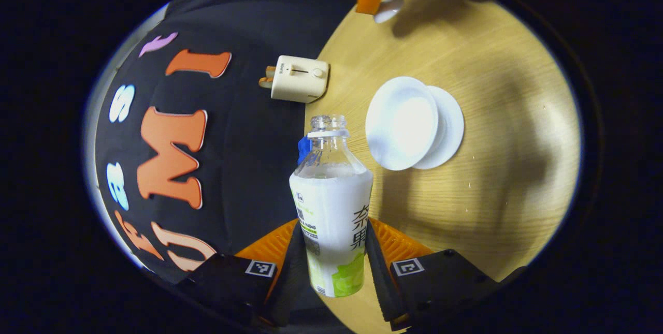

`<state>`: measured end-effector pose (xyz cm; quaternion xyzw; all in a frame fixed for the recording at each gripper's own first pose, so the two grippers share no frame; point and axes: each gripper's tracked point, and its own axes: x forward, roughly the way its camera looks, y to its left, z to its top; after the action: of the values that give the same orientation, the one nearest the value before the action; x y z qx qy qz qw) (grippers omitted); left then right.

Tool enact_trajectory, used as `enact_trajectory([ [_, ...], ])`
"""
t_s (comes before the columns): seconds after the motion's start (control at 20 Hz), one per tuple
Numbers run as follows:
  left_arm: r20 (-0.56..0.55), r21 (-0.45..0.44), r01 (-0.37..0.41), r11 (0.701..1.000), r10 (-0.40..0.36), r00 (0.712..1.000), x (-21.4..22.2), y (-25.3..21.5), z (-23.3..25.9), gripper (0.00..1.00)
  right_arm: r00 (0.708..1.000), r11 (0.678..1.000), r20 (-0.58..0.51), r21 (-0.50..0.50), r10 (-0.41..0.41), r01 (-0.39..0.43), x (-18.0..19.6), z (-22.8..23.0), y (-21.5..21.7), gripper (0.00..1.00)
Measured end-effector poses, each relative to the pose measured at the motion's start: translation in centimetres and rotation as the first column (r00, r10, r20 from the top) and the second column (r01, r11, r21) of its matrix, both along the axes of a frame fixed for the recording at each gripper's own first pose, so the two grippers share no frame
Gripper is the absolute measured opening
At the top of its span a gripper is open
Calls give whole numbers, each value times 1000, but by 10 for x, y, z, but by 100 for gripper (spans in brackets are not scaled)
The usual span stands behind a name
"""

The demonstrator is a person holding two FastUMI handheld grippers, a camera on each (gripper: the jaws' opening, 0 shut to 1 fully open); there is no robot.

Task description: Open the teacup lid with one hand, grasp the water bottle and pour water into the teacup with the other hand; after pouring, place the water bottle on the coaster and then close the teacup lid.

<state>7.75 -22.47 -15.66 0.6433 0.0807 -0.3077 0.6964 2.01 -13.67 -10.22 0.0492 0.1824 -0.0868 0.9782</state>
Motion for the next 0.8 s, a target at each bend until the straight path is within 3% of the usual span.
enact_trajectory([
  [0.05, -14, -67, -44, 997, 43, 999, 6, 4, 2, 63, 1000, 1000, -1, 1, 1, -1, -1, -1, 0, 18],
  [0.15, -58, -190, -124, 974, 115, 992, 17, 12, 8, 67, 1000, 1000, -1, 3, 0, 0, -1, 0, 0, 18],
  [0.25, -142, -321, -219, 922, 181, 973, 30, 12, 14, 63, 1000, 1000, -4, 5, -7, 8, 0, -2, -3, 18],
  [0.35, -226, -454, -308, 836, 227, 947, 44, 12, 23, 67, 1000, 1000, -10, 2, -15, 15, 0, -4, -4, 18],
  [0.5, -341, -593, -420, 687, 258, 904, 55, 17, 41, 63, 1000, 1000, -12, -2, -10, 10, 1, -3, -2, 18],
  [0.8, -415, -750, -489, 446, 259, 872, 105, 27, 43, 67, 1000, 1000, -24, 3, 1, -1, 3, -6, 4, 18],
])
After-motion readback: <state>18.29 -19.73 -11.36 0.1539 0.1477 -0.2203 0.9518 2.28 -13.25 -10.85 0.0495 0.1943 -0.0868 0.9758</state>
